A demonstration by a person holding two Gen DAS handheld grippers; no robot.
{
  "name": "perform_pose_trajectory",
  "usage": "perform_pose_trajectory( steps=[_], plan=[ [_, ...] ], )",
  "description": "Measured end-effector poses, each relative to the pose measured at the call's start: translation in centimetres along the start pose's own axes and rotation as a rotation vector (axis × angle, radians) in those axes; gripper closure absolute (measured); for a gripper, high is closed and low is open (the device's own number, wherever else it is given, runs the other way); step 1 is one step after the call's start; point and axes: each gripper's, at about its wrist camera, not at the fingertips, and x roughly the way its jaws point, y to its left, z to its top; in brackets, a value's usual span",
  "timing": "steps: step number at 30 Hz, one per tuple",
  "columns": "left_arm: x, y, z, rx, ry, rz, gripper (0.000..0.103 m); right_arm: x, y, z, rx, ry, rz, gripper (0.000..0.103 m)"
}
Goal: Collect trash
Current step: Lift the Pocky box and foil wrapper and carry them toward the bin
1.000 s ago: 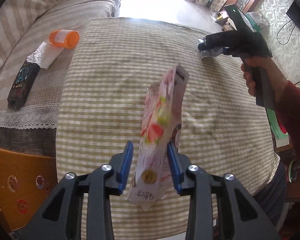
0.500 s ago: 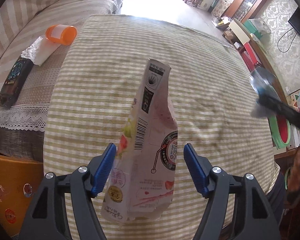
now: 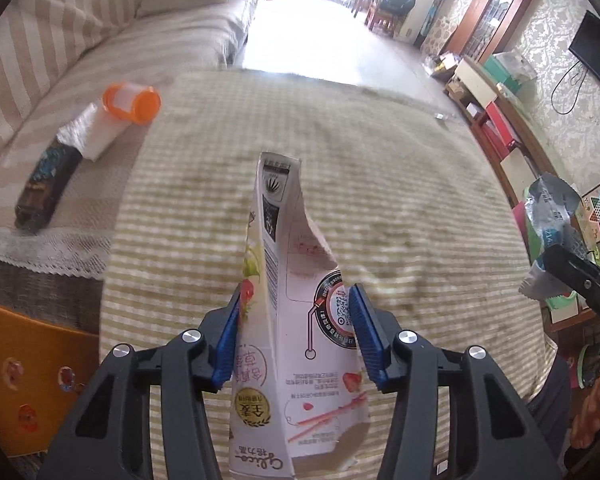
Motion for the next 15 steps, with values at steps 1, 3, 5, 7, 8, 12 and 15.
perform_pose_trajectory(
  steps=[1,3,5,7,8,12,15],
  plan=[
    [-0.9,-0.4,0.2,0.007,-0.024,0.008,0.055,-0.5,0.1,0.2,-0.004,-0.018,-0.002,0.07],
    [-2.5,-1.0,0.7,0.011,-0.067,0.017,0.055,-1.4,0.3,0.6,-0.009,-0.045,0.0,0.07],
    [-3.9,-1.5,1.2,0.013,-0.103,0.021,0.055,-2.3,0.5,1.0,-0.014,-0.071,0.004,0.07],
    [-5.3,-2.0,1.7,0.019,-0.139,0.019,0.055,-3.1,0.7,1.4,-0.022,-0.094,0.0,0.07],
    [-5.8,-2.1,2.0,0.022,-0.151,0.016,0.055,-3.5,0.8,1.6,-0.026,-0.105,-0.001,0.07],
    [-7.6,-3.1,2.6,0.036,-0.194,0.011,0.055,-5.0,1.0,2.2,-0.042,-0.146,-0.011,0.07],
    [-8.4,-3.9,2.9,0.045,-0.215,-0.003,0.055,-6.2,1.0,2.6,-0.051,-0.175,-0.023,0.07]
  ],
)
